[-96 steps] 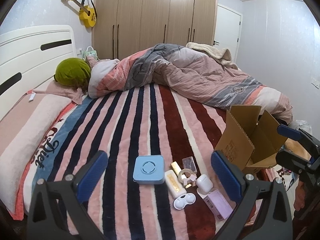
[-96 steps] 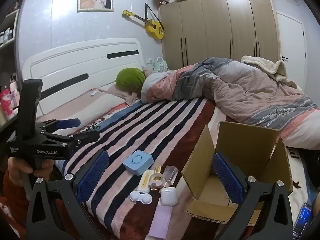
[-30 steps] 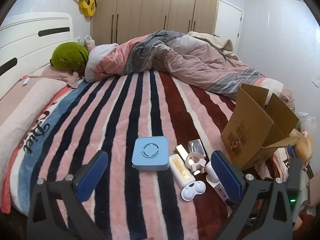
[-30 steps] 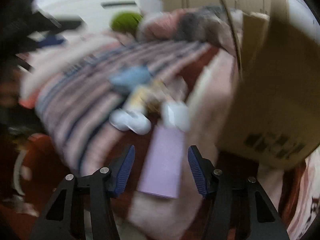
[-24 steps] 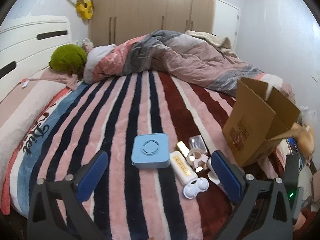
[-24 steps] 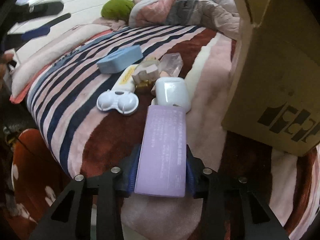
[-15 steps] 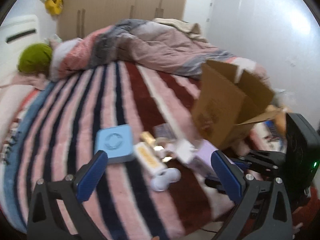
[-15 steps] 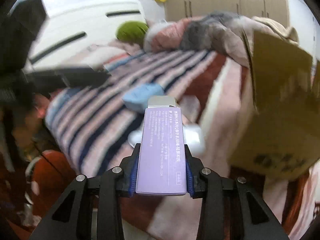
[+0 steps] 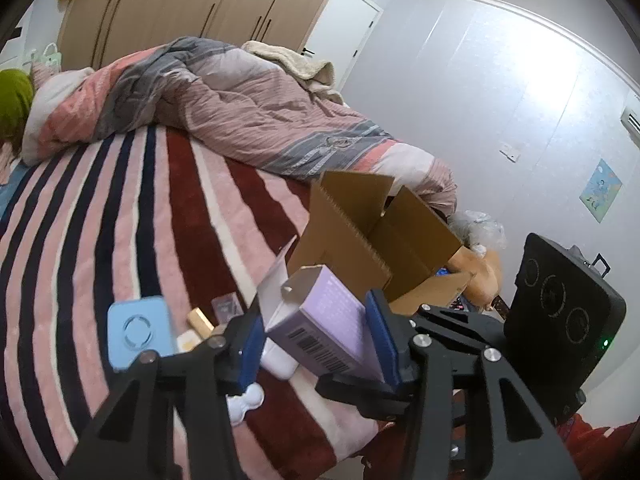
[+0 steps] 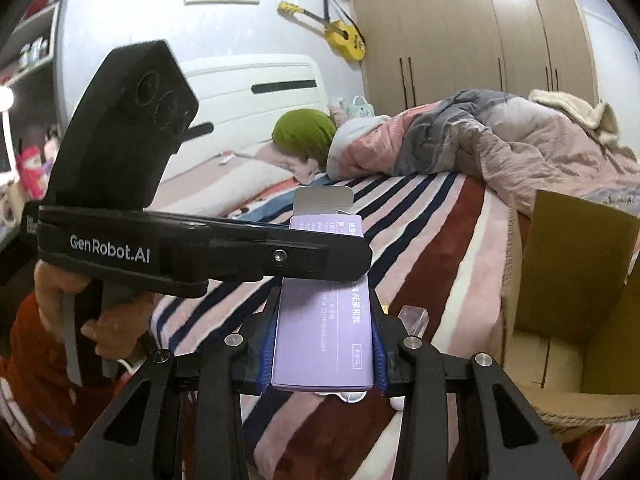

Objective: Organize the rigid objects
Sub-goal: 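Grasp the lilac box with the right gripper and drop it into the cardboard box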

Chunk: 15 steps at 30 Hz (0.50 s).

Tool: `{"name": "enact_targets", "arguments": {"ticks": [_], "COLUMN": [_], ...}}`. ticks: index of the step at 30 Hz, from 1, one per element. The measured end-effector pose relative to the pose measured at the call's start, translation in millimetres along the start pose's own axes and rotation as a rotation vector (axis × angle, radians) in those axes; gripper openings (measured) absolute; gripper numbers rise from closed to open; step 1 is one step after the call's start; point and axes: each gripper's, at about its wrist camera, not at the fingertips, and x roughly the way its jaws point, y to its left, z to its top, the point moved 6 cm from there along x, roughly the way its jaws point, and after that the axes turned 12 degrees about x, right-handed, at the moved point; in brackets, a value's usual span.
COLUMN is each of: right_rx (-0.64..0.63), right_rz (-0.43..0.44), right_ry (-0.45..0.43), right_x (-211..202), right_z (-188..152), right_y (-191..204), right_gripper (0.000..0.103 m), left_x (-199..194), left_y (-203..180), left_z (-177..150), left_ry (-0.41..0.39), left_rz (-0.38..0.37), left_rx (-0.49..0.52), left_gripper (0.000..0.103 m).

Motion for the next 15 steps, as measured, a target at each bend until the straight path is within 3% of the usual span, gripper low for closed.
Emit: {"name": "enact_targets", "arguments": {"ticks": [8, 15], "right_rx": [0.093, 0.166], "right_rz": [-0.041, -0.183], "right_ry": [-0.022, -0.007], "right_x": [-30, -57], "right_z": [43, 71], "right_y": [-51, -117], "right_gripper": [0.033, 0.033], "left_x": [45, 116], "left_y": [-35, -63], "left_z": [68, 106], "left_ry": [0.004, 0.078], "left_rz": [-0.074, -0.154], "left_rx": [0.109, 0.163], "left_gripper": [0.044, 0.044]}}
